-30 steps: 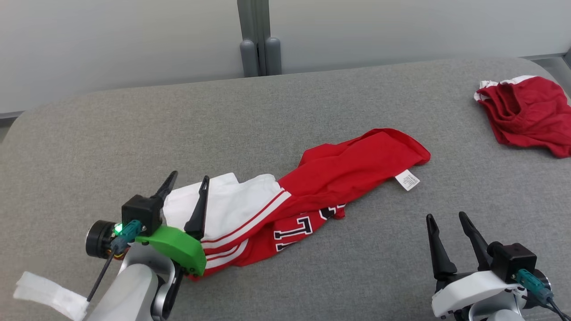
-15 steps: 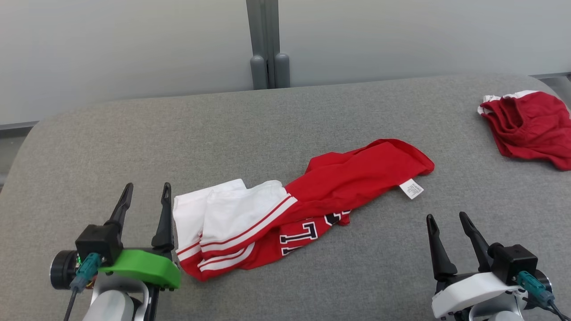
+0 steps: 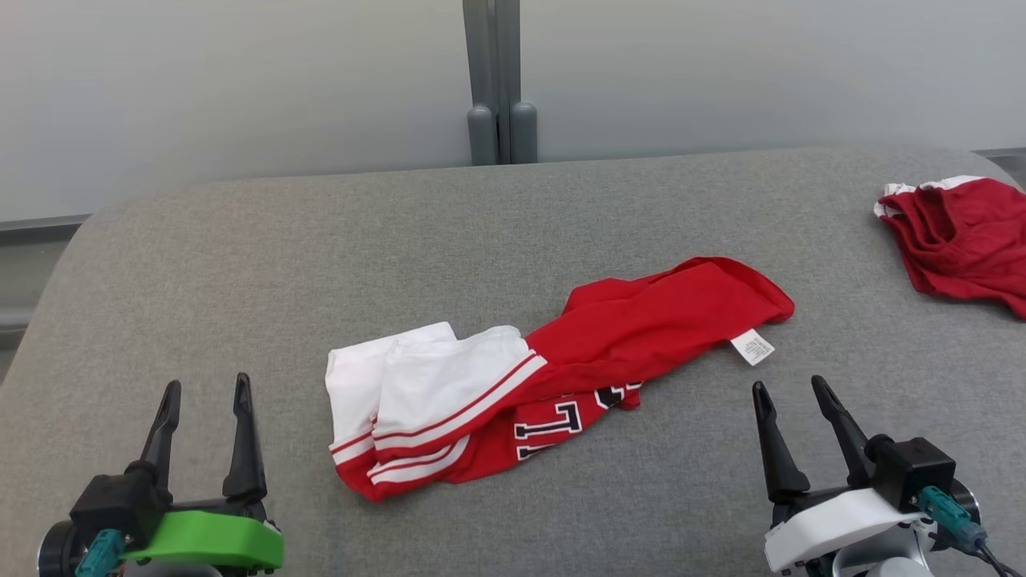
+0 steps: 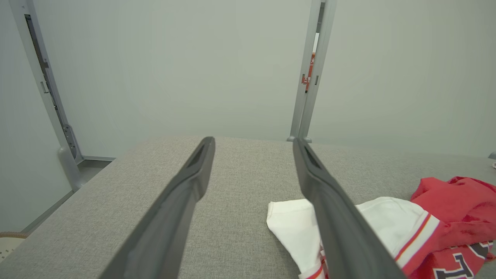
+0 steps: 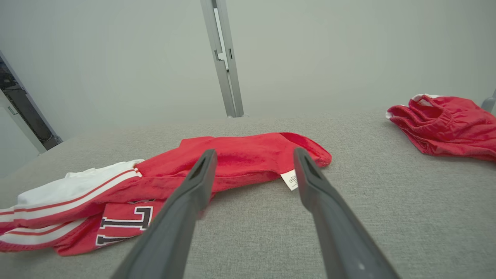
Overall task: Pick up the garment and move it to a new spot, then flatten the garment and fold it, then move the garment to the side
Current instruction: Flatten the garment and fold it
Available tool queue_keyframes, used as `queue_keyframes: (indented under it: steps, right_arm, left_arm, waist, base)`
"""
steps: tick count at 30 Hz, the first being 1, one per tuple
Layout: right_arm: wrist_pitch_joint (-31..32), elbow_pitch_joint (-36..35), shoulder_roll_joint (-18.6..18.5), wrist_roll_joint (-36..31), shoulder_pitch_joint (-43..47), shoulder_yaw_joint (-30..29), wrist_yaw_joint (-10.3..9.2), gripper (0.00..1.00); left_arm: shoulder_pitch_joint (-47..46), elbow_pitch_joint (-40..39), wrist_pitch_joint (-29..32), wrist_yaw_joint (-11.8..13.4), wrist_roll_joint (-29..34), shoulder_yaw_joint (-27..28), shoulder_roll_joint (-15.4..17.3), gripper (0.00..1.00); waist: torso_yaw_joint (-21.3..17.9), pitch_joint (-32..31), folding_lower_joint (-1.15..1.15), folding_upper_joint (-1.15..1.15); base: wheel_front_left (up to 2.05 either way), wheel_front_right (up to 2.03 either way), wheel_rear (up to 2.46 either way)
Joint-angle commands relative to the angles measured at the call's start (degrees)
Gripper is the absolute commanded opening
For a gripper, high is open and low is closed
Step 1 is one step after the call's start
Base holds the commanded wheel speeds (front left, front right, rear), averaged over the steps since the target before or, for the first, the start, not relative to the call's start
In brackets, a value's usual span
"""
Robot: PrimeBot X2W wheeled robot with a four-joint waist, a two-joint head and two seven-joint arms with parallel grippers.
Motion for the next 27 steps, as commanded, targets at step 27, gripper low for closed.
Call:
queue_keyframes:
  steps: [27]
  right_arm:
    - [-0.2,-3.6,-0.5,0.4,0.8,2.9,-0.09,1.0]
  left_arm:
    - [2.9,3.1,0.0,-5.1,6.4,7.2,-5.8,1.0]
  waist:
    - [1.4,0.2,0.0,0.0]
  base:
    - [0.0,0.0,0.0]
